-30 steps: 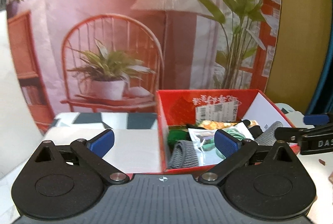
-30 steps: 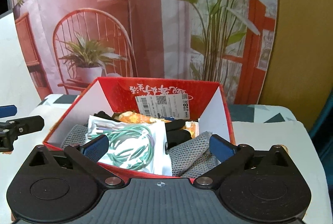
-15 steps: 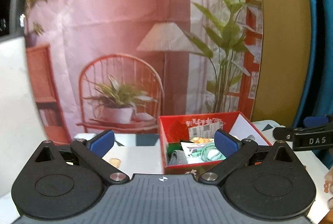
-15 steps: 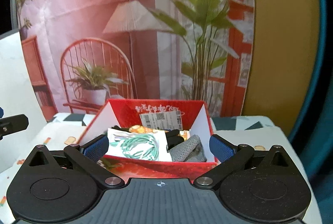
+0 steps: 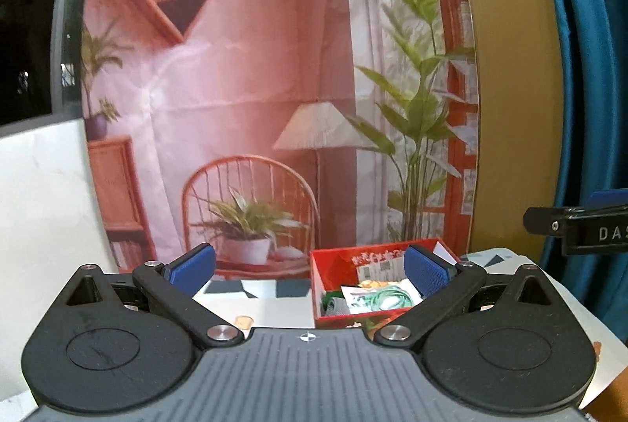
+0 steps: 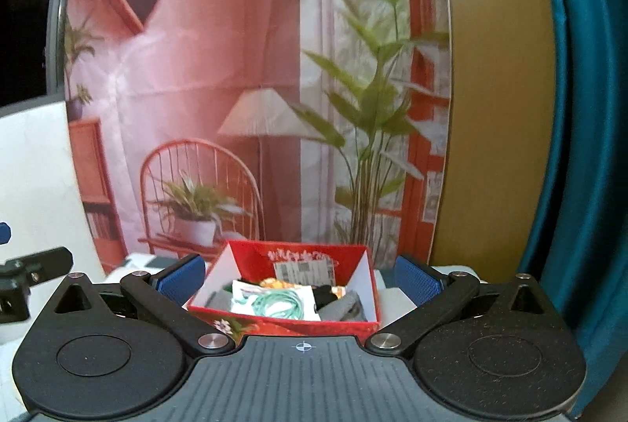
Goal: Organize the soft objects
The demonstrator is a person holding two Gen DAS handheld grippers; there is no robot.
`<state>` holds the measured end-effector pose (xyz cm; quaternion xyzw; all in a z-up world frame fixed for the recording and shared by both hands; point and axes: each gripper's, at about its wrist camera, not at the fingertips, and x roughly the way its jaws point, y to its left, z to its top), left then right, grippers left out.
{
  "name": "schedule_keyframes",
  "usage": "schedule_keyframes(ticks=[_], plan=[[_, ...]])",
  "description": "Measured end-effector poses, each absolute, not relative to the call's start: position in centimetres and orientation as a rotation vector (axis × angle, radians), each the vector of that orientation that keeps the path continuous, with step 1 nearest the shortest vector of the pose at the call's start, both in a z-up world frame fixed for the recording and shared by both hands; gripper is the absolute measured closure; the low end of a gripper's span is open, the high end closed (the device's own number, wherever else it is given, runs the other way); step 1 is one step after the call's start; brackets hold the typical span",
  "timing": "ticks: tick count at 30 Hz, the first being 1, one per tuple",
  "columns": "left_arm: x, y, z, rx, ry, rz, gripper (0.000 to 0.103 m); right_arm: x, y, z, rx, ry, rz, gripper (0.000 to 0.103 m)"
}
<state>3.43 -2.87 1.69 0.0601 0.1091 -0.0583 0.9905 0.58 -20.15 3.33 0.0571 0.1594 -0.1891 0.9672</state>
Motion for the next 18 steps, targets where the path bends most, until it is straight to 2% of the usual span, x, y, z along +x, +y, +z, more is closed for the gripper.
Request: schedule_keyframes(ticks=[18], plan=[[2.0,-2.4,1.6,0.073,0.225,-0.110,0.000,-2.9,-19.5,3.5,0.112,0.325,-0.410,0.000]])
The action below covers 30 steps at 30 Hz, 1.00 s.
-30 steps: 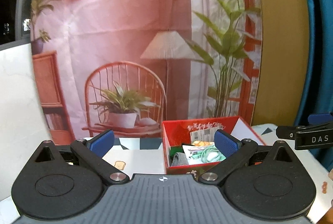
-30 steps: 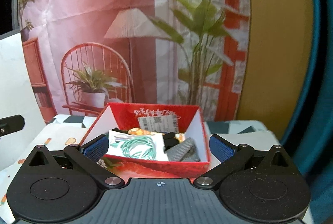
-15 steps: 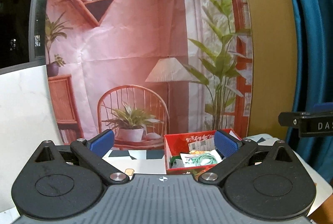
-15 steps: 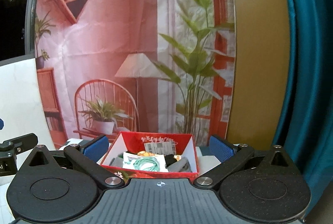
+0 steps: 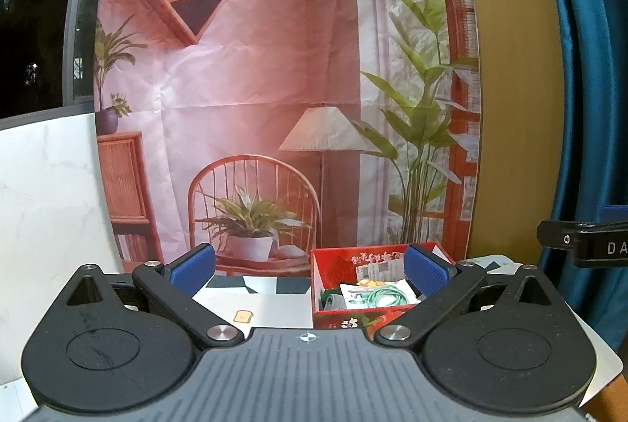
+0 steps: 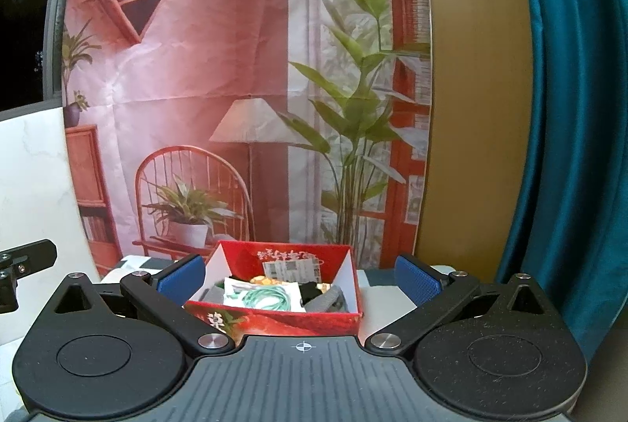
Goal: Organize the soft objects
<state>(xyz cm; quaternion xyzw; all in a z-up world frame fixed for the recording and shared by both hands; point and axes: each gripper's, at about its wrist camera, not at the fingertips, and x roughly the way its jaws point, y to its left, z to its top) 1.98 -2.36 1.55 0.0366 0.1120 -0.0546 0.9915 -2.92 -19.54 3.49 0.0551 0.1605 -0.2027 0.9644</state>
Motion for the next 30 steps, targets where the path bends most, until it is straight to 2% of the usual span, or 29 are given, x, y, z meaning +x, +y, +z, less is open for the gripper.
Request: schedule_keyframes(ticks=[30], plan=[[2.9,-1.9,0.7,0.026,0.283,-0.090,0.000,-1.7,-19.9,2.2,0.104,0.374,-0.411,0.000]])
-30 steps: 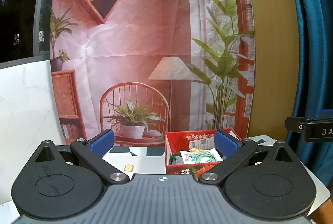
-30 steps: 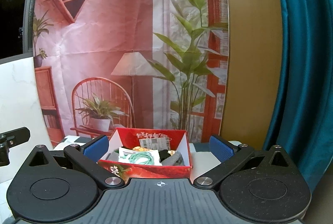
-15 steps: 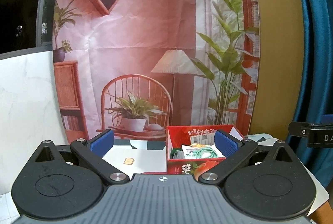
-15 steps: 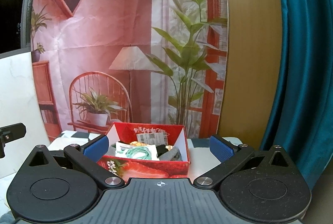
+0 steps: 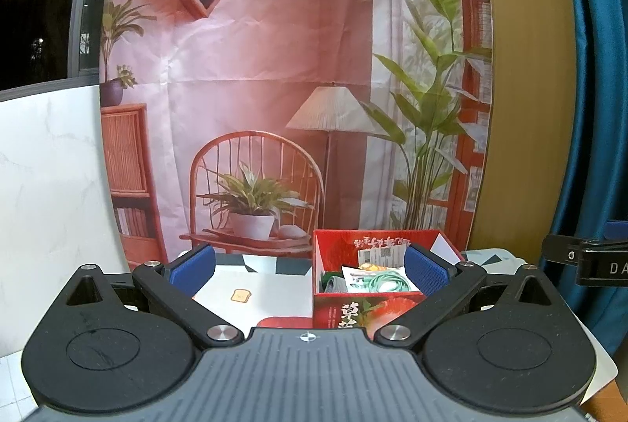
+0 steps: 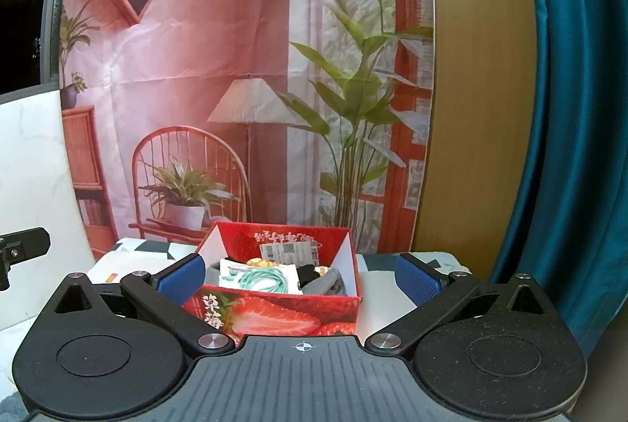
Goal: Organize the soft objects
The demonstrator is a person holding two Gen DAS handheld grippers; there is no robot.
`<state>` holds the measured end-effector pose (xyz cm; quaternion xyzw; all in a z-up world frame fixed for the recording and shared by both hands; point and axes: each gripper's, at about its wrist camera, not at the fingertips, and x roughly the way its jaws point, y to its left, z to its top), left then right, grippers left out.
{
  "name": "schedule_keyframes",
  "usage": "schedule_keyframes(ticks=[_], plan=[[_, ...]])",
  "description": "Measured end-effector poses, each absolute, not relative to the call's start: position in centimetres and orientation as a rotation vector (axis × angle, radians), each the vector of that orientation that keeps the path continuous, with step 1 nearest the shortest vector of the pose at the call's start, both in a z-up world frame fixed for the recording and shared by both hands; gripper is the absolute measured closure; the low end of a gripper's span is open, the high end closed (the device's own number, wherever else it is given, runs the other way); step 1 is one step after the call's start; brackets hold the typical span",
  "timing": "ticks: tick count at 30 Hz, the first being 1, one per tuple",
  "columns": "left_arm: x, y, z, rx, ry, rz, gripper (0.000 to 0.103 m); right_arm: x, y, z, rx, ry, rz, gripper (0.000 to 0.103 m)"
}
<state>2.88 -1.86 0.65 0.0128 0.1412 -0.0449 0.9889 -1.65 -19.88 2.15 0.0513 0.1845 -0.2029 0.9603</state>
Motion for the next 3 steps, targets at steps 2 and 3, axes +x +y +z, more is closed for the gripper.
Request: schedule_keyframes(ticks=[2,3], plan=[[2.90,-1.94,0.64,0.026,0.282,-0.091,0.000,-1.69,-19.88,2.14,0.103,0.373,-0.411,0.000],[2.90,-1.95,0.62,0.027,0.283,-0.089,0.000,-1.68,-19.88,2.13,0.104,0.374,-0.411,0.000]])
